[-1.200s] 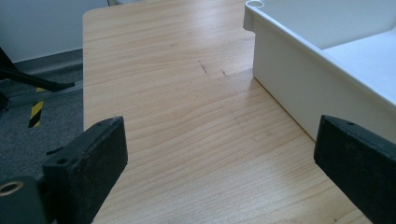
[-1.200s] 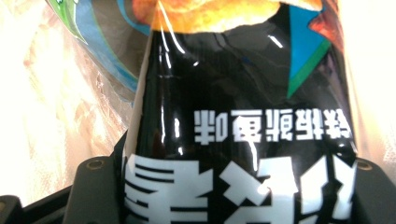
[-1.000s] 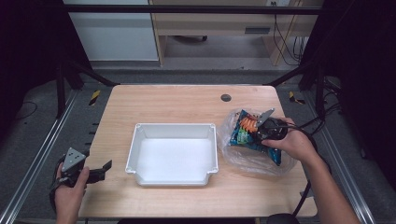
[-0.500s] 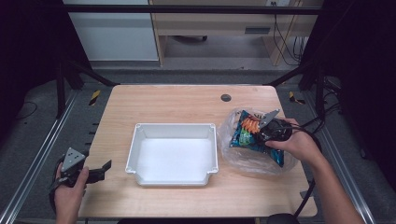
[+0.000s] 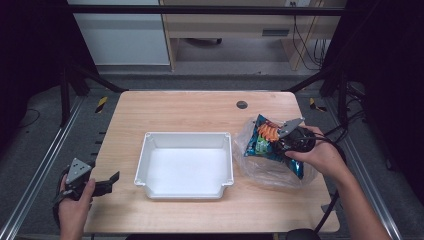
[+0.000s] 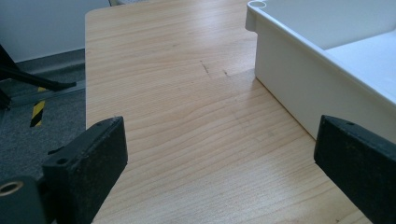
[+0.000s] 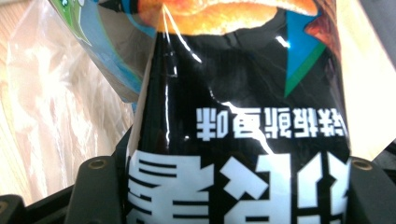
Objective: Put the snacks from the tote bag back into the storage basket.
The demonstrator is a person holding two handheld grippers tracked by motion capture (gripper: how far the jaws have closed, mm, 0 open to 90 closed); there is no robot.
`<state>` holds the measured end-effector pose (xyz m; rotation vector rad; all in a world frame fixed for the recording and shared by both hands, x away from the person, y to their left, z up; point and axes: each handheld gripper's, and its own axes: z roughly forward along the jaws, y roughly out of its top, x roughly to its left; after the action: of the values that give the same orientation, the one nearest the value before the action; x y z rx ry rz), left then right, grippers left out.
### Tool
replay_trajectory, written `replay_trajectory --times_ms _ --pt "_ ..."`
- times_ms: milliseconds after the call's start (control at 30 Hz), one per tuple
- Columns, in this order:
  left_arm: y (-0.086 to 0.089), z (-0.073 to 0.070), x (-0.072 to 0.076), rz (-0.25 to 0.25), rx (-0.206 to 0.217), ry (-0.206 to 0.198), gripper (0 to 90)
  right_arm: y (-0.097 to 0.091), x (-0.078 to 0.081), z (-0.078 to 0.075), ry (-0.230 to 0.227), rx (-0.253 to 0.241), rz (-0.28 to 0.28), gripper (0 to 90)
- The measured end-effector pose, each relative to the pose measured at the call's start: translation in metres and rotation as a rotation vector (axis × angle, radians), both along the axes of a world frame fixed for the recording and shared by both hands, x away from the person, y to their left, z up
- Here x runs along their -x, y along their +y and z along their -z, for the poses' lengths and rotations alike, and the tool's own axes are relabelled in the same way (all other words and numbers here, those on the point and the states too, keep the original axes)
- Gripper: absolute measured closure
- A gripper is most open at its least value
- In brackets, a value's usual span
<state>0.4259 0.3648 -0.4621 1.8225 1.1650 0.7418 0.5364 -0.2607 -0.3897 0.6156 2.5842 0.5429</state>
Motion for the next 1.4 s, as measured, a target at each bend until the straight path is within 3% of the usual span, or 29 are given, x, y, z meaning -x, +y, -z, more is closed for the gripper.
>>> replay_trajectory --times_ms 400,567,900,1400 --pt "0.001 -0.001 0.001 -0.003 0.001 -0.004 2.5 0.012 0.003 -0.026 -0.075 -0.039 0.025 37.0" --pt "0.002 0.000 0.001 -0.008 -0.002 0.000 2.5 0.018 0.007 -0.031 -0.085 -0.041 0.028 37.5" --pt "0.005 0.000 0.001 -0.055 0.004 -0.002 3.1 0.033 0.017 -0.054 -0.149 -0.054 0.020 38.8" --pt "0.007 -0.001 0.002 -0.054 0.029 -0.011 3.0 0.066 0.021 -0.072 -0.183 -0.062 -0.023 39.1"
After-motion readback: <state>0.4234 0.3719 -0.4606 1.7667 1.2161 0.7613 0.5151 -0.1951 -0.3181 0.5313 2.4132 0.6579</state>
